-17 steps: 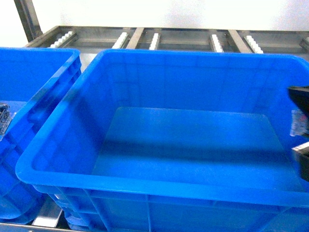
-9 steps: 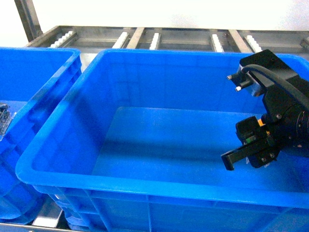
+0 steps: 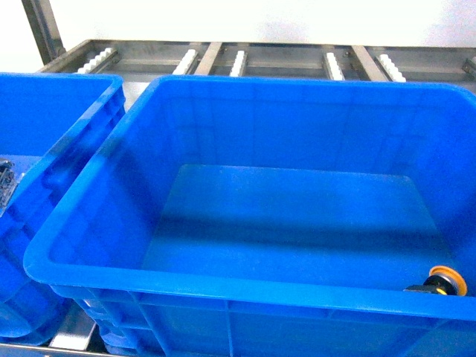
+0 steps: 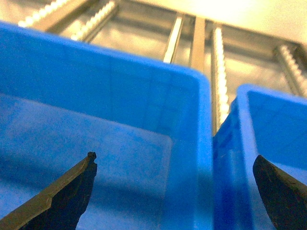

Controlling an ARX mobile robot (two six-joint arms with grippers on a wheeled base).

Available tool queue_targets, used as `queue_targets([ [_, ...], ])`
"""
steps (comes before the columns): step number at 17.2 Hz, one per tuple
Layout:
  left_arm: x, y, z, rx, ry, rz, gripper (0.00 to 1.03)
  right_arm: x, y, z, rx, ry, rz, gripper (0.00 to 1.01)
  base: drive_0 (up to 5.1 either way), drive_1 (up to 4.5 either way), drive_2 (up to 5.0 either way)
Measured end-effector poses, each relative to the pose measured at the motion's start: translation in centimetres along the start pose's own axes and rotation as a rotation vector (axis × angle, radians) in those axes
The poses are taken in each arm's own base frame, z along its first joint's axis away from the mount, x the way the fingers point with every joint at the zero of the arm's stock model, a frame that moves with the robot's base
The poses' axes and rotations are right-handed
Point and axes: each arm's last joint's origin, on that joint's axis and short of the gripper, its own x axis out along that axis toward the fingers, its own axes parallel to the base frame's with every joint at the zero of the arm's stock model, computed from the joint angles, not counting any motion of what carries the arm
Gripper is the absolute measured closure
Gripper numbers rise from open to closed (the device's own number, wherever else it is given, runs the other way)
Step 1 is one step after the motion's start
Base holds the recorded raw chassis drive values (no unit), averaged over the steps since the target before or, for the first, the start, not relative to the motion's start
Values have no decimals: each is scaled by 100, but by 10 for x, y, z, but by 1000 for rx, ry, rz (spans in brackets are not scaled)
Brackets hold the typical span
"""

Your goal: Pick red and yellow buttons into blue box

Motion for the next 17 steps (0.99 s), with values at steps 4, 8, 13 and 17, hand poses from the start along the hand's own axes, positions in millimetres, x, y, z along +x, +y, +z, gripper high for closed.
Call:
queue_targets([
  [4, 0, 0, 0, 0, 0, 0, 72, -75, -41, -16, 69, -204, -191, 3, 0, 0, 0],
  [8, 0, 0, 0, 0, 0, 0, 72, -146, -61, -28, 161, -259, -241, 3, 0, 0, 0],
  [13, 0, 0, 0, 0, 0, 0, 72, -151, -39, -42, 215, -210, -180, 3, 0, 0, 0],
  [17, 3, -3, 5, 1, -2, -17, 72, -151, -39, -42, 216, -209, -187, 3, 0, 0, 0],
])
